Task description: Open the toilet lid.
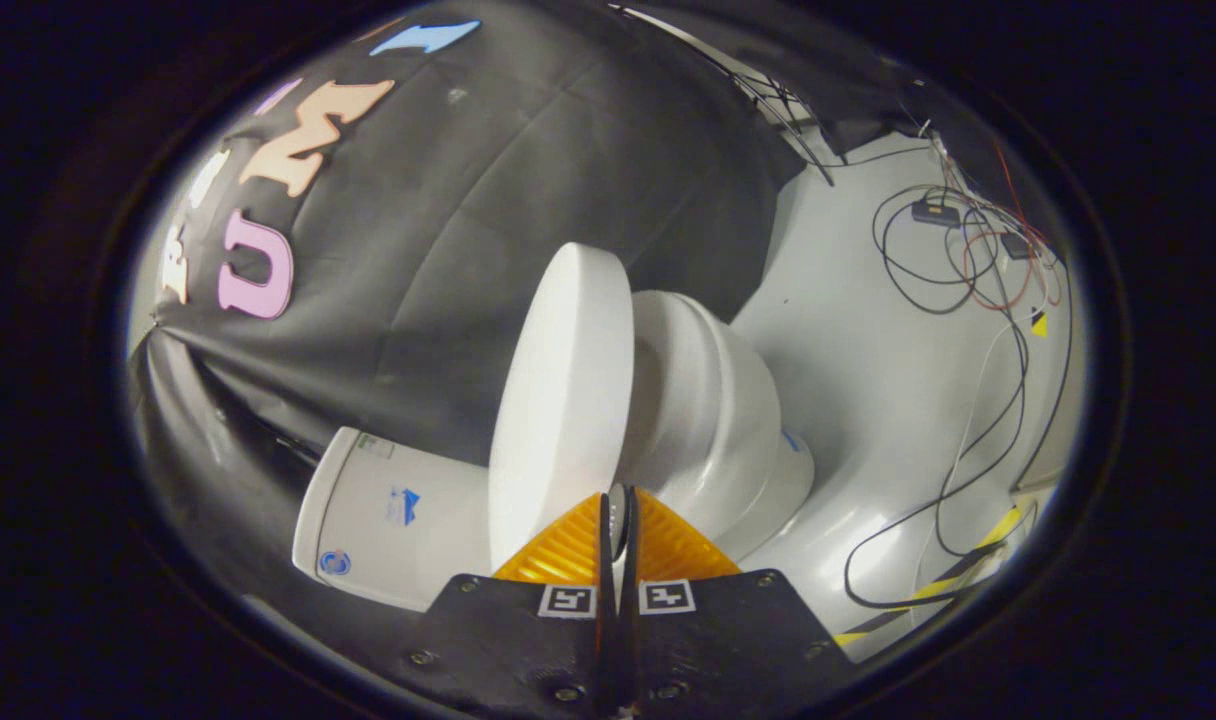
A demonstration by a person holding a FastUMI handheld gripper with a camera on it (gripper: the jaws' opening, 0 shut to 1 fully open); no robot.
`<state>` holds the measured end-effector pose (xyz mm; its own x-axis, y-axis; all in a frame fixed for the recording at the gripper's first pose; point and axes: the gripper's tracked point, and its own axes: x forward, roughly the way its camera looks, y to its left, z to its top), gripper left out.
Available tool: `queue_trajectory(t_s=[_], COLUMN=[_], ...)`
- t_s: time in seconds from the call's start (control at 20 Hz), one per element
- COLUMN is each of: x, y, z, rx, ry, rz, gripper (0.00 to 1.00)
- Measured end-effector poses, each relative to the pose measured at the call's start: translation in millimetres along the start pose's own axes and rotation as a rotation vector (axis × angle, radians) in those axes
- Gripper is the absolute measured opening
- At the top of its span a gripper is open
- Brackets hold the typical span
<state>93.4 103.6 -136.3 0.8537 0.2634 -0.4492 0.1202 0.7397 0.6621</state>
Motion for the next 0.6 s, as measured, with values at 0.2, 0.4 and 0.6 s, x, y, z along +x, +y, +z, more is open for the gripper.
queue_trajectory(t_s=[0.2,0.4,0.6], x=[-13,-25,-35], y=[26,57,85], z=[4,6,6], rx=[-0.052,-0.109,-0.202], ry=[-0.031,-0.052,-0.068], rz=[0.023,0.059,0.062], gripper=[0.01,0.01,0.01])
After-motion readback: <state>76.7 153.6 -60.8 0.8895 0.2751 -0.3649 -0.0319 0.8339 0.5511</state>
